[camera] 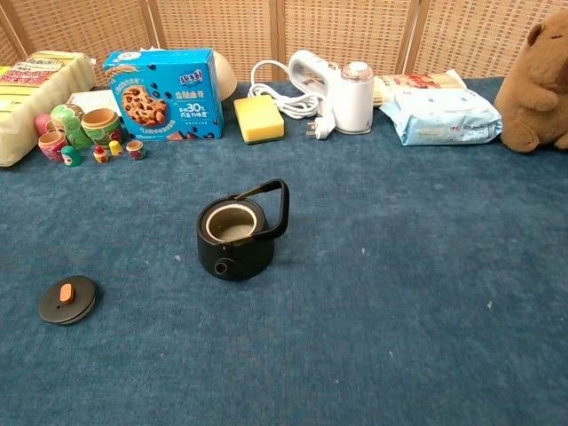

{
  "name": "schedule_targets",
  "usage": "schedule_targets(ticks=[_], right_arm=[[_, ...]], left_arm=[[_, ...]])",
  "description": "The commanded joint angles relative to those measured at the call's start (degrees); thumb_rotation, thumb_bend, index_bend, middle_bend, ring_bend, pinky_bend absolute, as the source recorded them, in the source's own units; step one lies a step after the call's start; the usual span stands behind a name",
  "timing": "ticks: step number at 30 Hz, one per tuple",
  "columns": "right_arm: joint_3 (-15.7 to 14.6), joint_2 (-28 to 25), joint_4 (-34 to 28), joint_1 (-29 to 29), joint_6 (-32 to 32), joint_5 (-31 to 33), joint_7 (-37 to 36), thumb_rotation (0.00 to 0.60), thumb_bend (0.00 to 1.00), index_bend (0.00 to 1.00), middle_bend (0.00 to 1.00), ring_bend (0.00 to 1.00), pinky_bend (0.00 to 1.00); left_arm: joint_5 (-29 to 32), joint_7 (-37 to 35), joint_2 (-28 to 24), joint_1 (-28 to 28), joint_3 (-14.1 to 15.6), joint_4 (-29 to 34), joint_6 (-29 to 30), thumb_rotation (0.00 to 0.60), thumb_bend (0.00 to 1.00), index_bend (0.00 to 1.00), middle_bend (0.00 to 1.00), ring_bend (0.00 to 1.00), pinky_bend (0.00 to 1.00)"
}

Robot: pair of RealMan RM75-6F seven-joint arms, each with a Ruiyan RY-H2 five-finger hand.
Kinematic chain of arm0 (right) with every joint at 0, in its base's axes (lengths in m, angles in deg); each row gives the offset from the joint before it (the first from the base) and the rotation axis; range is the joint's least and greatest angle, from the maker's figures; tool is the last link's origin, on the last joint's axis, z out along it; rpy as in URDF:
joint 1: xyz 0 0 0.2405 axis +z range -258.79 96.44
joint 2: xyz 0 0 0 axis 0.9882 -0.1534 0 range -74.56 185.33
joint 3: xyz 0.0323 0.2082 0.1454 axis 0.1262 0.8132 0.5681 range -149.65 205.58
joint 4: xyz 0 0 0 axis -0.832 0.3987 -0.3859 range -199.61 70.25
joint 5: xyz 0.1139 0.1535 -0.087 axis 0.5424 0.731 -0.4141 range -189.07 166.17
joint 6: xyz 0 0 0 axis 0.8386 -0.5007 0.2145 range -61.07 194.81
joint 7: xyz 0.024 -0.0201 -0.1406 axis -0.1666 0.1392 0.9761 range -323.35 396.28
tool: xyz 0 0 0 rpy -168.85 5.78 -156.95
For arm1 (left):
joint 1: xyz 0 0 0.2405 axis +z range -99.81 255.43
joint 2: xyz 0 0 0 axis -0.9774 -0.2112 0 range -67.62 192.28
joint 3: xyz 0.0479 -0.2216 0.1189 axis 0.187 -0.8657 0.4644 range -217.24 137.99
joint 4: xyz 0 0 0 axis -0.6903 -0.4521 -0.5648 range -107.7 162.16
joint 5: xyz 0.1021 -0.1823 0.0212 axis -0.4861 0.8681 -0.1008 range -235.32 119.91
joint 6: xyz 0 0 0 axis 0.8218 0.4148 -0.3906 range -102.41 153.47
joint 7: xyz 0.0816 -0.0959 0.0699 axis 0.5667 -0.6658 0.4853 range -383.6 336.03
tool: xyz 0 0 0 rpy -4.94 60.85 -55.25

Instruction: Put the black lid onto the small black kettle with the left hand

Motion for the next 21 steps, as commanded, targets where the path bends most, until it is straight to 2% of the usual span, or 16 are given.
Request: schedule_targets(ticks=[1,8,13,17,21], right_arm=[[0.1,0.1,0.1,0.1,0.2,0.3,0.2,0.600,0.01,0.11,0.01,0.00,0.00],[0.1,0.0,-0.1,0.1,0.3,0.8,0.2,0.600,0.01,0.11,0.01,0.00,0.00],[0.2,-0.1,-0.4,0.0,0.6,1.6,0.4,0.600,0.01,0.12,0.01,0.00,0.00],[0.7,-0.3,-0.9,0.4,1.5,3.3,0.2,0.600,0.01,0.12,0.01,0.00,0.00],[1.0,-0.7,-1.2,0.6,1.8,3.8,-0.4,0.600,0.01,0.12,0.01,0.00,0.00]], left_arm=[[-0.3,-0.2,-0.1,0.0,0.1,0.1,0.1,0.600,0.04,0.00,0.00,0.00,0.03],[-0.3,0.6,0.3,-0.5,0.6,-0.1,-1.4,0.600,0.04,0.00,0.00,0.00,0.03],[-3.0,1.9,0.4,-1.7,2.0,1.1,-3.4,0.600,0.04,0.00,0.00,0.00,0.03],[-5.7,7.4,1.1,-3.7,3.6,2.0,-7.7,0.600,0.04,0.00,0.00,0.00,0.03],[-6.9,14.1,2.6,-5.9,3.9,3.4,-11.8,0.600,0.04,0.02,0.00,0.00,0.03]])
